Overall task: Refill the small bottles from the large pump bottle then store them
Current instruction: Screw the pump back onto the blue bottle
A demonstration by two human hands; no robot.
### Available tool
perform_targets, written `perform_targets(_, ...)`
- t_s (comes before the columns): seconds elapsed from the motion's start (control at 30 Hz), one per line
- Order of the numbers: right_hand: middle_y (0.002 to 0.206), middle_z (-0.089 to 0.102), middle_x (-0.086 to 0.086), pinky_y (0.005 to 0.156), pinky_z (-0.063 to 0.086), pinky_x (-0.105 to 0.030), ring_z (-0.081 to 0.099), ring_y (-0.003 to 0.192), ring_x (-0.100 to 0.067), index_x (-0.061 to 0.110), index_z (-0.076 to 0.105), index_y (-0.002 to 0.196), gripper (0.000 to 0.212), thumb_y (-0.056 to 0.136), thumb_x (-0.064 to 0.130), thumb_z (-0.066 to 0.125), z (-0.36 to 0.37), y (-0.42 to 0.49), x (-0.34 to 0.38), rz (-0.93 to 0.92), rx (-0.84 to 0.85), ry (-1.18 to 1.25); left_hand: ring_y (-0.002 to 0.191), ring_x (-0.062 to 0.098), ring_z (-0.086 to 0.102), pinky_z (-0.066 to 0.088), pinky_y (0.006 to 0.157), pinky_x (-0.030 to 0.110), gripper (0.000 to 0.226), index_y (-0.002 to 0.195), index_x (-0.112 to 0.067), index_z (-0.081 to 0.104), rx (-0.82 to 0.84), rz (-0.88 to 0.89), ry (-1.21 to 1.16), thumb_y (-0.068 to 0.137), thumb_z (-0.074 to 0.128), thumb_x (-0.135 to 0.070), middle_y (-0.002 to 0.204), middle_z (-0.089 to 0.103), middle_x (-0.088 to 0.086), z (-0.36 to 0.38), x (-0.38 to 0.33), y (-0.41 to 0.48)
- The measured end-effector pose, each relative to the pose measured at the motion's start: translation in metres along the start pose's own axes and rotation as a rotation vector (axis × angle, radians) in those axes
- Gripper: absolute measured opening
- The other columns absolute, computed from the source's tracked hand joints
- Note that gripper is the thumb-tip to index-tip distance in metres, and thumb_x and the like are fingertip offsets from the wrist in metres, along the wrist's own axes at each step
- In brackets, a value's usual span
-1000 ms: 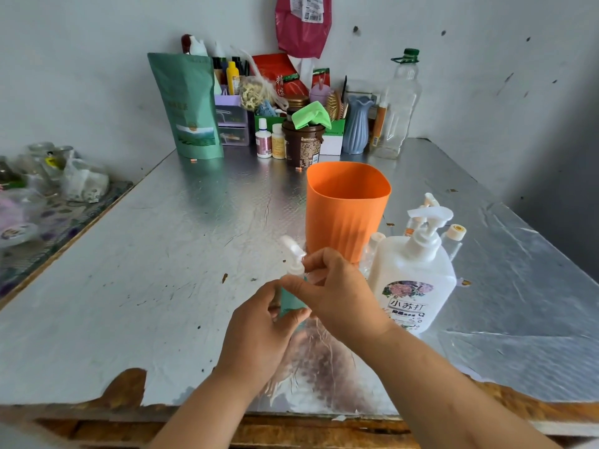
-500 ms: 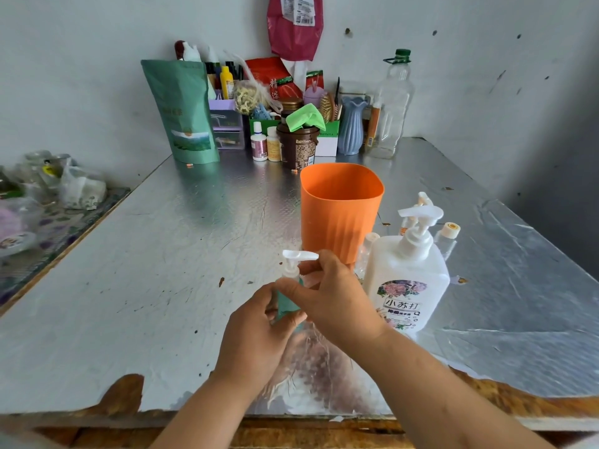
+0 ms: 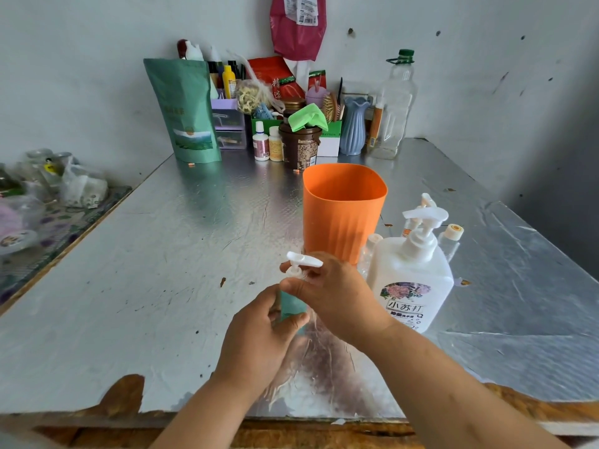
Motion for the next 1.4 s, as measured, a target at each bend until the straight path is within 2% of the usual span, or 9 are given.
perform_targets(0.17, 0.087, 0.073, 0.006, 0.083, 0.056, -0.04, 0.069, 0.082, -0.019, 0.041, 0.067, 0.094, 0.022, 0.074, 0.037, 0.076, 0.006, -0.001, -0.005, 0.054, -0.068, 0.085, 0.088, -0.007, 0.066, 0.056, 0.078, 0.026, 0.021, 0.101, -0.049, 0.057, -0.032, 0.014, 0.052, 0.084, 0.068, -0.042, 0.092, 0.071, -0.024, 0.001, 0.001, -0.001)
perform_targets(0.3, 0.052, 0.054, 0.025, 0.059, 0.038, -0.009, 0.051, 0.057, 0.003, 0.027, 0.07, 0.089, 0.015, 0.077, 0.036, 0.075, 0.008, -0.005, -0.004, 0.005, -0.152, 0.004, 0.084, -0.005, 0.066, 0.054, 0.073, 0.023, 0.02, 0.102, -0.044, 0.058, -0.032, 0.015, 0.083, 0.084, 0.063, -0.042, 0.086, 0.068, -0.025, 0.001, 0.0, 0.0)
perform_targets(0.53, 0.047, 0.031, 0.016, 0.047, 0.028, -0.01, 0.03, 0.048, 0.002, 0.036, 0.046, 0.043, 0.045, 0.074, 0.033, 0.078, 0.014, -0.009, 0.0, -0.009, -0.248, 0.036, 0.079, -0.009, 0.061, 0.052, 0.071, 0.017, 0.022, 0.101, -0.048, 0.049, -0.027, 0.003, 0.146, 0.089, 0.065, -0.041, 0.084, 0.064, -0.027, 0.002, 0.003, 0.002)
perform_targets(0.67, 0.062, 0.05, 0.025, 0.061, 0.036, -0.007, 0.045, 0.061, 0.005, 0.035, 0.066, 0.084, 0.013, 0.076, 0.037, 0.076, 0.01, -0.017, 0.003, -0.017, -0.19, 0.026, 0.083, -0.009, 0.058, 0.043, 0.07, 0.005, 0.023, 0.105, -0.044, 0.048, -0.033, -0.006, 0.161, 0.087, 0.063, -0.046, 0.088, 0.06, -0.028, 0.002, 0.0, -0.001)
perform_targets(0.73, 0.094, 0.057, 0.023, 0.079, 0.045, -0.014, 0.054, 0.086, 0.004, 0.034, 0.062, 0.111, 0.038, 0.076, 0.041, 0.074, 0.005, -0.025, 0.002, -0.035, -0.211, -0.048, 0.088, -0.003, 0.059, 0.042, 0.071, 0.007, 0.028, 0.11, -0.035, 0.054, -0.07, -0.045, 0.153, 0.087, 0.062, -0.047, 0.097, 0.063, -0.023, 0.001, 0.002, 0.001)
perform_targets(1.07, 0.082, 0.061, 0.013, 0.06, 0.047, -0.013, 0.058, 0.07, -0.009, 0.028, 0.063, 0.083, 0.013, 0.077, 0.025, 0.074, -0.053, -0.071, 0.004, -0.353, -0.507, -0.127, 0.088, 0.015, 0.058, 0.044, 0.073, 0.029, 0.04, 0.112, -0.02, 0.061, -0.229, -0.172, 0.287, 0.081, 0.073, -0.043, 0.104, 0.062, -0.007, -0.001, 0.0, 0.032)
perform_targets(1.17, 0.087, 0.056, 0.011, 0.062, 0.045, -0.014, 0.054, 0.071, -0.006, 0.028, 0.059, 0.089, 0.02, 0.075, 0.028, 0.074, -0.069, -0.081, -0.003, -0.392, -0.636, -0.184, 0.078, 0.016, 0.058, 0.044, 0.069, 0.029, 0.03, 0.107, -0.018, 0.062, -0.24, -0.23, 0.225, 0.083, 0.073, -0.033, 0.097, 0.064, -0.003, -0.002, -0.002, 0.043)
perform_targets(1.27, 0.11, 0.052, 0.007, 0.081, 0.046, -0.025, 0.047, 0.098, -0.013, 0.021, 0.056, 0.109, 0.047, 0.069, 0.037, 0.076, -0.084, -0.085, -0.017, -0.305, -0.763, -0.285, 0.08, 0.023, 0.059, 0.048, 0.072, 0.033, 0.025, 0.103, -0.017, 0.061, -0.258, -0.262, 0.191, 0.084, 0.073, -0.027, 0.096, 0.063, -0.001, -0.003, -0.006, 0.051)
perform_targets(1.4, 0.13, 0.032, 0.018, 0.103, 0.031, -0.026, 0.027, 0.124, -0.005, 0.03, 0.03, 0.14, 0.097, 0.061, 0.043, 0.083, -0.095, -0.081, -0.034, -0.069, -0.595, -0.253, 0.085, 0.025, 0.059, 0.048, 0.073, 0.034, 0.038, 0.116, -0.015, 0.059, -0.282, -0.314, 0.132, 0.082, 0.074, -0.023, 0.102, 0.061, 0.0, -0.002, -0.007, 0.058)
Point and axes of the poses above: each hand's wrist, its own y-axis towards the middle knuckle, its own z-axis out of the palm, x = y × z, the point moved 2 cm from there along y, towards the middle knuckle
